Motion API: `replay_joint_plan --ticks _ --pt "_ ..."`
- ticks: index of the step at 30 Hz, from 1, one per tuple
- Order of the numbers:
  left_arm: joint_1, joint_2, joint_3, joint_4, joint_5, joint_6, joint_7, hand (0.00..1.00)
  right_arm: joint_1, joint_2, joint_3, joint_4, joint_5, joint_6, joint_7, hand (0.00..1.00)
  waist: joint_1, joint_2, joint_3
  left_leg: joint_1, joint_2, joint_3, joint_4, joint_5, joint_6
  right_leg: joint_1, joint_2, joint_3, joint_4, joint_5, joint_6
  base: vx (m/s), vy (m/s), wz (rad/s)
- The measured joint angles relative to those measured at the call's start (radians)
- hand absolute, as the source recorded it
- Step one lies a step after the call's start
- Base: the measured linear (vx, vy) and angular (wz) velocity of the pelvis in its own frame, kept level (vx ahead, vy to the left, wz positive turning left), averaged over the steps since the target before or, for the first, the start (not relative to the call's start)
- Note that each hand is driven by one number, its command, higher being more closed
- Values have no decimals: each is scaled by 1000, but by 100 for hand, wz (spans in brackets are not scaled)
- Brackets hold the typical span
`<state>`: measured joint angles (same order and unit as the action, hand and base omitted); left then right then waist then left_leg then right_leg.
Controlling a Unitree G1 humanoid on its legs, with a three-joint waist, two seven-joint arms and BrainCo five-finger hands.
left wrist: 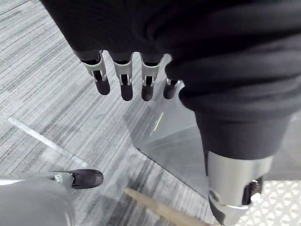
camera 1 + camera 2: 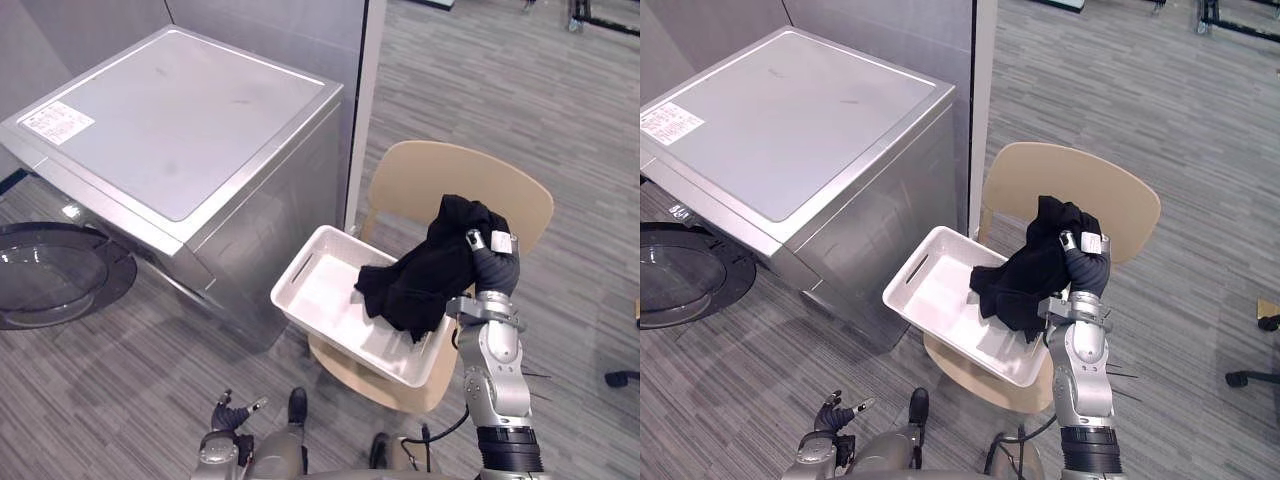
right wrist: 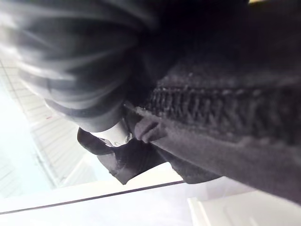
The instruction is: Pick up the laundry basket with both hands and put the clothes into the washing machine.
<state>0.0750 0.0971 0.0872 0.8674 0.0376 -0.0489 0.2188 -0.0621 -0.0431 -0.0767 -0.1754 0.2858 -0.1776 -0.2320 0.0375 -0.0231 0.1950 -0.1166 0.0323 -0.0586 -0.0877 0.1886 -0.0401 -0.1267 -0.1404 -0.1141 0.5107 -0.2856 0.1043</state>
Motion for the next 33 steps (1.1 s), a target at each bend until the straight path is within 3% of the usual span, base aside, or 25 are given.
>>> replay_joint_plan --ticks 2,3,5,6,7,8,9,11,13,14,15,18,19,21,22,25,31,33 --pt "6 -6 8 -40 -8 -4 5 0 -3 3 17 -54 2 -19 1 100 5 -7 -4 -33 -20 -47 45 2 -1 -4 -1 84 161 -37 16 -113 -176 91" --pt "31 -14 25 -108 -11 -6 12 0 -36 2 59 -67 5 -33 2 100 21 -17 -17 -99 -32 -75 112 -3 -8 28 20 147 94 -76 15 -154 -288 88" --pt "46 -40 42 -170 -32 -12 29 0 -76 2 94 -89 25 -37 3 100 56 -5 -21 -165 -20 -91 155 4 -17 51 47 126 -17 -134 -29 -226 -268 45" --pt "56 -68 38 -195 -49 -17 38 0 -86 -8 118 -91 34 -51 12 100 59 49 -25 -201 11 -141 166 15 -21 53 93 74 -47 -117 -53 -202 -189 55" --pt "71 -82 33 -216 -57 -18 42 0 -82 -9 128 -91 38 -52 14 100 56 65 -29 -208 21 -165 158 23 -15 50 110 51 -53 -113 -61 -261 -218 96" --pt "103 -102 10 -268 -71 -19 45 0 -76 -10 137 -91 40 -52 18 100 57 87 -35 -213 42 -171 117 8 14 55 140 1 -64 -98 -86 -240 -210 111" --pt "116 -106 -21 -305 -76 -20 45 0 -83 -22 127 -91 39 -53 16 100 59 90 -35 -217 70 -107 77 -94 70 58 142 -46 -104 -64 -112 -238 -194 112" --pt "125 -107 -40 -356 -75 -23 43 0 -111 -39 123 -84 39 -52 18 100 57 71 -24 -236 65 8 143 -108 51 51 110 -102 -153 -16 -142 -226 -131 94" --pt "153 -105 -45 -434 -74 -28 42 0 -120 -48 123 -87 39 -53 21 100 52 71 -26 -209 46 66 310 -107 47 43 82 -135 -166 3 -145 -189 -94 75" --pt "166 -102 -46 -496 -73 -35 42 0 -120 -49 122 -89 40 -55 22 100 38 78 -30 -181 42 103 389 -175 25 31 68 -169 -160 9 -147 -138 -36 76" --pt "167 -101 -47 -529 -72 -43 40 0 -121 -52 122 -89 40 -55 23 100 26 83 -33 -180 43 119 426 -203 26 26 61 -195 -160 11 -149 -211 -20 95" --pt "156 -84 -87 -657 -65 -77 23 0 -121 -51 129 -90 60 -53 48 100 22 85 -34 -157 52 174 466 -234 20 35 36 -276 -164 23 -147 -140 49 83" --pt "150 -78 -120 -697 -64 -91 20 0 -119 -47 135 -95 67 -53 68 100 7 87 -37 -134 51 184 453 -247 17 65 31 -308 -187 32 -136 -91 85 77" --pt "151 -81 -172 -751 -46 -96 17 0 -109 -43 154 -139 68 -54 92 100 2 101 -64 -80 45 178 329 -234 8 87 35 -341 -227 56 -119 -64 109 60" --pt "141 -80 -203 -777 -29 -103 13 0 -104 -36 180 -164 69 -59 109 100 0 98 -79 -50 22 173 232 -193 -9 88 27 -346 -255 76 -102 -33 142 23" --pt "126 -74 -279 -847 23 -122 1 0 -105 -11 292 -167 117 -57 161 100 4 88 -96 8 -2 192 100 -118 21 115 31 -334 -339 138 -78 -16 142 -3" --pt "-51 -45 -464 -817 102 -124 4 0 -206 11 562 -160 224 -46 239 100 -1 57 -131 63 -26 207 10 -75 41 142 31 -303 -401 183 -59 -23 86 -11" --pt "-120 -46 -513 -784 131 -124 7 0 -252 32 613 -137 264 -45 257 100 -16 46 -137 80 -29 204 -6 -66 45 155 32 -303 -409 187 -56 -20 30 3"
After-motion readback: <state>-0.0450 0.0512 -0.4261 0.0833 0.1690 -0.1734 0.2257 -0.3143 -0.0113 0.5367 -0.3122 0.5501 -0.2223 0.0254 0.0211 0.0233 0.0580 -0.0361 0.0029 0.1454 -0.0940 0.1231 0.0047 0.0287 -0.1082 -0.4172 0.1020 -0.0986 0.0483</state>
